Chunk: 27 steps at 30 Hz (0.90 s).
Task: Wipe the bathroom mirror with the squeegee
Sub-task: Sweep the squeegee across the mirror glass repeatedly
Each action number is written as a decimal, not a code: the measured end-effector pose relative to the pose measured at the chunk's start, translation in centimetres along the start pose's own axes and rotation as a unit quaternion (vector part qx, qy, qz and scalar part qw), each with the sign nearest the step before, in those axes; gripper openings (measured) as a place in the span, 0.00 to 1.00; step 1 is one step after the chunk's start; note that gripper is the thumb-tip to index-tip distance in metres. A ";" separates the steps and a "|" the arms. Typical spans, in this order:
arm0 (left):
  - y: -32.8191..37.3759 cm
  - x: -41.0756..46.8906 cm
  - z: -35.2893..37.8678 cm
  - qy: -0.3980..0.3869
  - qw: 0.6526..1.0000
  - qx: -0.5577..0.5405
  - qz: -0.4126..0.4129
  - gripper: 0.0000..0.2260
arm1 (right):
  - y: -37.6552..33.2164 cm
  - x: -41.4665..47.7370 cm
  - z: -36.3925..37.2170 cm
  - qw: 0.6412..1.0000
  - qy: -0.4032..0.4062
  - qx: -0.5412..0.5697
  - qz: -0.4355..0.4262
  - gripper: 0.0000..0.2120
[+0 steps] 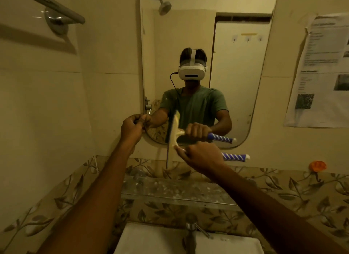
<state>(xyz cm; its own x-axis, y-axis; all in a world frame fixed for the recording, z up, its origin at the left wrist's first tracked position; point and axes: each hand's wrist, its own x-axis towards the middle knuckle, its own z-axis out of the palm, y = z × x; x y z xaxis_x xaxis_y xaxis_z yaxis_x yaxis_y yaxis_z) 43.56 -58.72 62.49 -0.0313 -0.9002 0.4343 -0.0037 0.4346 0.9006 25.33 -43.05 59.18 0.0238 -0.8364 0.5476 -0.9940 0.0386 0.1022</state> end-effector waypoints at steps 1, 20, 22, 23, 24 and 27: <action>-0.1 0.0 0.0 -0.005 1.000 -0.006 -0.002 0.10 | -1.0 1.3 -0.2 1.000 0.011 -0.022 -0.015 0.32; -1.0 0.5 -0.1 -0.011 0.999 -0.037 0.023 0.03 | 9.5 -1.3 -1.6 0.994 0.016 -0.100 0.034 0.34; -1.0 0.5 -0.1 -0.011 0.999 -0.038 0.024 0.03 | 10.1 -1.9 -1.4 0.992 0.021 -0.120 0.043 0.37; -1.1 0.4 0.0 -0.009 0.999 -0.039 0.021 0.04 | 10.1 -2.1 -1.3 0.991 0.029 -0.123 0.047 0.35; -1.1 0.4 0.0 -0.006 0.999 -0.038 0.019 0.05 | 9.9 -2.2 -1.2 0.991 0.042 -0.120 0.049 0.33; -1.0 0.3 0.0 0.000 0.999 -0.030 0.022 0.07 | 7.7 -1.7 -1.0 0.995 0.067 -0.059 0.053 0.30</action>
<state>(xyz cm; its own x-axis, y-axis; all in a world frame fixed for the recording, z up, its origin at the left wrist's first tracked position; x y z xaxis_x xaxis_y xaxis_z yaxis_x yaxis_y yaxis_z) 43.54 -59.41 61.70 -0.0295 -0.8801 0.4739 0.0575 0.4718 0.8798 17.71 -40.77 59.85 -0.0579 -0.7440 0.6656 -0.9725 0.1927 0.1308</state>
